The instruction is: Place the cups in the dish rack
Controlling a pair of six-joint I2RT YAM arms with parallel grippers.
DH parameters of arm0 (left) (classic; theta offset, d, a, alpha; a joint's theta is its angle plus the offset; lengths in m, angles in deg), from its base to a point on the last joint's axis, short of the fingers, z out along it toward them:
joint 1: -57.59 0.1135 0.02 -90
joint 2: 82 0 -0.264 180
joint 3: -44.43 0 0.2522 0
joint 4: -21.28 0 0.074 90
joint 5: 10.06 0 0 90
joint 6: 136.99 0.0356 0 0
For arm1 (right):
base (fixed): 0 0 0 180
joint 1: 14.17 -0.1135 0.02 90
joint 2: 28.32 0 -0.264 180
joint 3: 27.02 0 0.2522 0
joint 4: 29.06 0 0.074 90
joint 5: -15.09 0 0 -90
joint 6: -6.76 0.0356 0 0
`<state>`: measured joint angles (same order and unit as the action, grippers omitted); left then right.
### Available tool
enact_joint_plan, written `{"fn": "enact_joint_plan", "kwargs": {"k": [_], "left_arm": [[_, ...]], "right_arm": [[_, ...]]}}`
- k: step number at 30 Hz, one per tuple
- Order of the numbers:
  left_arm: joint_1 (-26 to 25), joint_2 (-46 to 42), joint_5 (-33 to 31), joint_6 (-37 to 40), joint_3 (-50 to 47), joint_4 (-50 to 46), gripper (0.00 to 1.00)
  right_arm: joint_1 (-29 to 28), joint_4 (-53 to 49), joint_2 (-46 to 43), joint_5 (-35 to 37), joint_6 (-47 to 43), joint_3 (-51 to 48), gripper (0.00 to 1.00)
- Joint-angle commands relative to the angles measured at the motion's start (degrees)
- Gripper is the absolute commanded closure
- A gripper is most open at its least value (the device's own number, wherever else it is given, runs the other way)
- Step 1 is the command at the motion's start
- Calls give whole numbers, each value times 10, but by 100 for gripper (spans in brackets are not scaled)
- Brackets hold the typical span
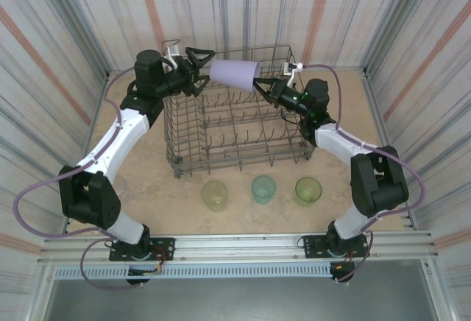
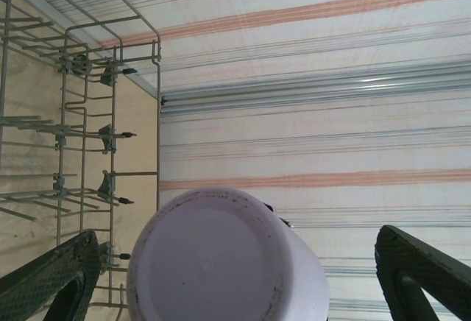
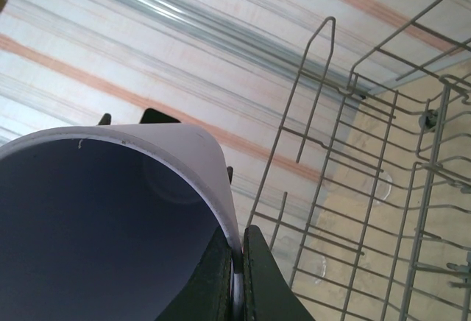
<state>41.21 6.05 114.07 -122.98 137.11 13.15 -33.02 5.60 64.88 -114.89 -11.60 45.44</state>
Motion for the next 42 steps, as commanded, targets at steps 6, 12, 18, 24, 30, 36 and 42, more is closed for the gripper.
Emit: {"fn": "enact_joint_plan", "kwargs": {"k": [6, 12, 18, 24, 30, 36, 42], "left_arm": [[-3, 0, 29, -26, -17, 20, 1], [-3, 1, 35, -25, -23, 19, 2], [-4, 4, 30, -39, -35, 45, 4], [-4, 7, 30, -37, -31, 48, 15], [-6, 7, 28, -42, -34, 59, 31], [-9, 6, 30, -41, -35, 61, 56], [-10, 5, 30, -40, -41, 69, 75]], "right_arm": [[-15, 126, 52, 8, 53, 36, 100], [-20, 122, 73, 5, 53, 44, 100], [-26, 123, 76, 1, 52, 40, 100], [-32, 128, 79, 3, 53, 30, 100], [-38, 124, 86, -1, 55, 30, 100], [-38, 120, 81, 11, 56, 22, 100], [-38, 91, 72, 7, 54, 23, 92]]}}
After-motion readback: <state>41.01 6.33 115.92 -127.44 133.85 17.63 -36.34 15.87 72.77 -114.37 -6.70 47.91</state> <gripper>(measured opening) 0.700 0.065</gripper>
